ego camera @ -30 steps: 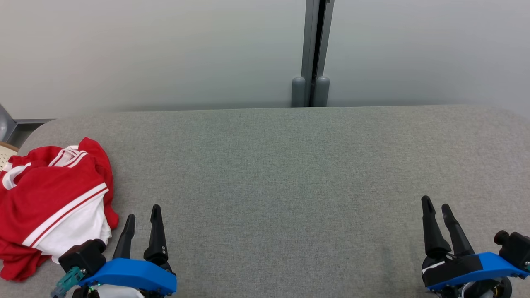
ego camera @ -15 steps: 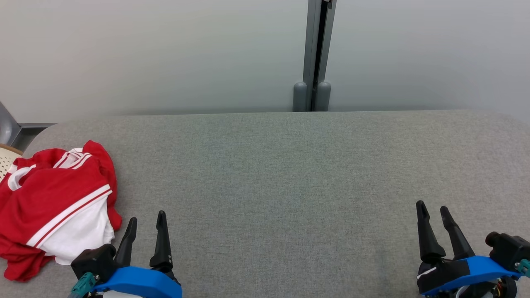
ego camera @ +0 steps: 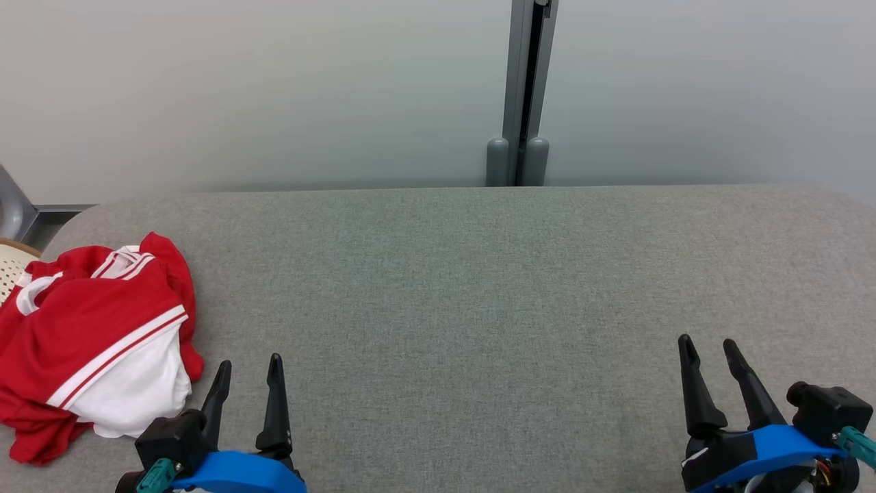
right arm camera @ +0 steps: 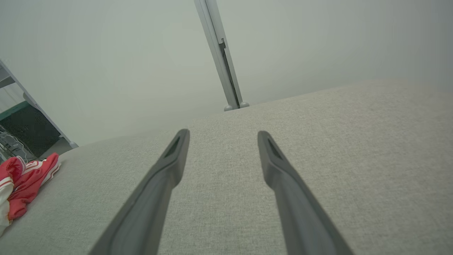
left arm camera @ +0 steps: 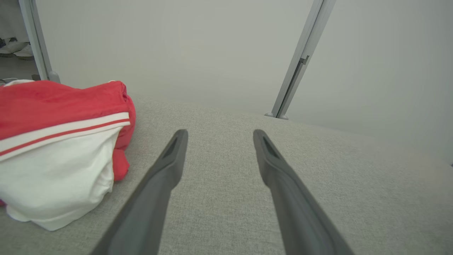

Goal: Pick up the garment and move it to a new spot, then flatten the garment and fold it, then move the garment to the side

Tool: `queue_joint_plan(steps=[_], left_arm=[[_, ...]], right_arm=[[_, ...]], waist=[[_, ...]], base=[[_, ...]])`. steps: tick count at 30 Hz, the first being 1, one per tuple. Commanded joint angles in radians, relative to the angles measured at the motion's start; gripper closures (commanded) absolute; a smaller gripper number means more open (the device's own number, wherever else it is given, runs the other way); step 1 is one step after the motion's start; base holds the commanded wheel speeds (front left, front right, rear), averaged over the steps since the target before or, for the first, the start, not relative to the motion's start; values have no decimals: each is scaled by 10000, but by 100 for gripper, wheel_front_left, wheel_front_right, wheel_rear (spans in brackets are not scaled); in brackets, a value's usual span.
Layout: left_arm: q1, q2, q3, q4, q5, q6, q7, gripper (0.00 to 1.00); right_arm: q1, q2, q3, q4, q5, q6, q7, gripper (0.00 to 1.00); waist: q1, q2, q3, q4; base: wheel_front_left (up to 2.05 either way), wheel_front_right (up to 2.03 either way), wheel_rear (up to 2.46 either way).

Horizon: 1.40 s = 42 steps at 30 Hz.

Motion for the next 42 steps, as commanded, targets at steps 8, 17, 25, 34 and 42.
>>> queue_joint_plan(steps=[8,17,25,34,42], left_arm=[[83,155,-156,-35,515,259,-169,0],[158,311,-290,-31,948,460,-272,0],[239,352,-322,-78,1156,597,-443,0],[304,358,-302,-176,1253,649,-609,0],[248,400,-364,-154,1252,655,-617,0]], right_arm=[[117,-73,4,-116,-870,23,20,0],[148,-78,23,-20,-1503,24,-44,0],[191,-79,40,-2,-1791,24,-256,0],[102,-79,63,134,-1985,21,-492,0],[48,-79,68,139,-1949,18,-483,0]], waist=[[0,0,14,55],[0,0,40,103],[0,0,66,153],[0,0,174,238],[0,0,235,393]], base=[[0,0,0],[0,0,0],[0,0,0],[0,0,0],[0,0,0]])
